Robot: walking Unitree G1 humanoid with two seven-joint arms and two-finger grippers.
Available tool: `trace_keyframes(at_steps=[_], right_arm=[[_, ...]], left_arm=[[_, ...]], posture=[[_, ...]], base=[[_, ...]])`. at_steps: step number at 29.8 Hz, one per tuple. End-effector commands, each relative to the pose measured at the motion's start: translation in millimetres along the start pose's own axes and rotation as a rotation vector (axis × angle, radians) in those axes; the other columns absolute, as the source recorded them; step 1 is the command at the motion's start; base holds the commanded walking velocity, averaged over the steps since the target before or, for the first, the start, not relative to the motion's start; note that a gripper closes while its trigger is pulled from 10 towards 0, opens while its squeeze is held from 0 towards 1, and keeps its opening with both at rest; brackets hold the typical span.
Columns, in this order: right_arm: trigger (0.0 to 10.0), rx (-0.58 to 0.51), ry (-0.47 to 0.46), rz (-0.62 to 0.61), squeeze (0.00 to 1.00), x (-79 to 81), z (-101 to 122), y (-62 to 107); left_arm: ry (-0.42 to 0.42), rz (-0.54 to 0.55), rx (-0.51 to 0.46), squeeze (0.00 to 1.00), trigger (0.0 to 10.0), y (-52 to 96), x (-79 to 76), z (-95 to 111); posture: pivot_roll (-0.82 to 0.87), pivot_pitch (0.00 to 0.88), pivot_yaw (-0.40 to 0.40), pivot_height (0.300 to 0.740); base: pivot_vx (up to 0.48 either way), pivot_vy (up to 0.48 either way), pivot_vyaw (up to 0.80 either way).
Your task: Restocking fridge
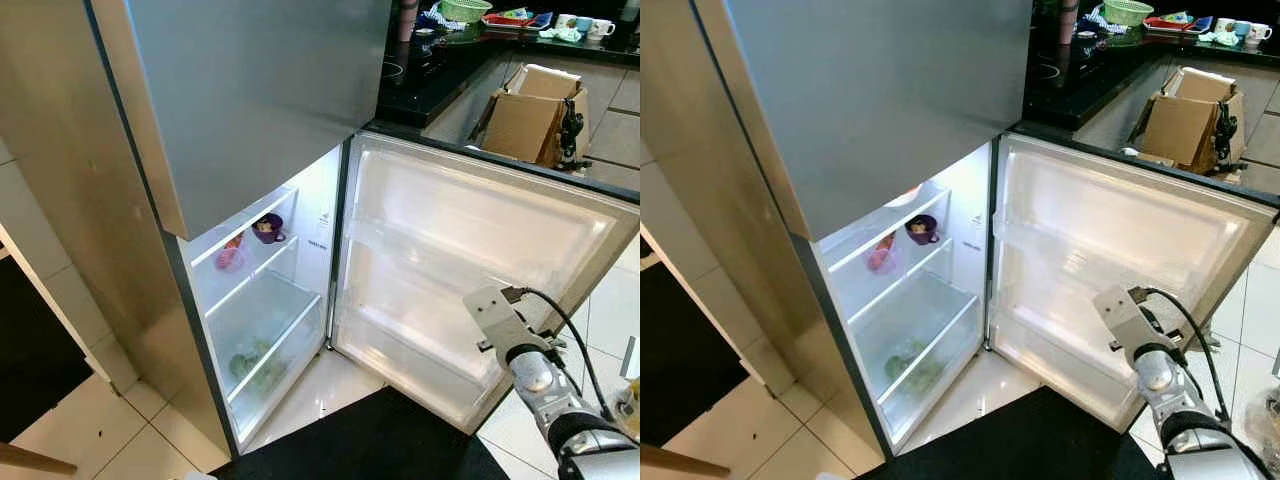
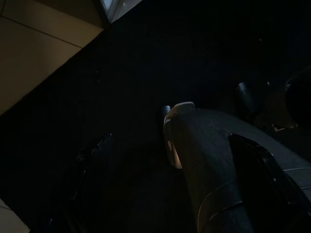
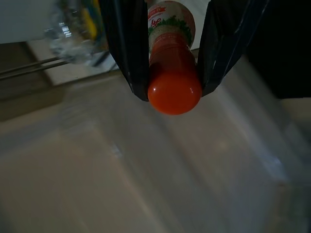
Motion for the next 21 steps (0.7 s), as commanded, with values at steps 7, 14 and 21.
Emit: trace_keyframes(at_steps=[7, 14, 21], right_arm=[[10.0, -0.066, -0.145, 0.267, 0.00, 64.3, 11, 13.8], [10.0, -0.043, -0.119, 0.392, 0.00, 99.2, 7, 27.0], [10.0, 0.115, -0.137, 0.436, 0.00, 116.6, -32, 45.6]], left_arm=[[-0.007, 0.026, 0.032, 0.00, 10.0, 2.0, 3.4, -9], [0.026, 0.075, 0.013, 0.00, 10.0, 0.7, 7.4, -4], [0.043, 0.082, -0.007, 0.00, 10.0, -1.1, 4.7, -1]], posture=[[-0.04, 0.000, -0.016, 0.740], [-0.04, 0.000, -0.016, 0.740], [-0.05, 0.000, -0.021, 0.740]], base=[[0.000, 0.000, 0.00], [0.000, 0.000, 0.00], [0.000, 0.000, 0.00]])
Point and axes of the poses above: a point about 5 cm out from each wrist's last joint towards the gripper, its own y axis pointing back from the gripper into the wrist, its own z axis along the axis of the wrist's last joint, x = y × z, the point moved 4 cm from there along -y, pointing out of the wrist towards the gripper, and after that the axes turned 13 degrees about y, right-handed, at the moved point
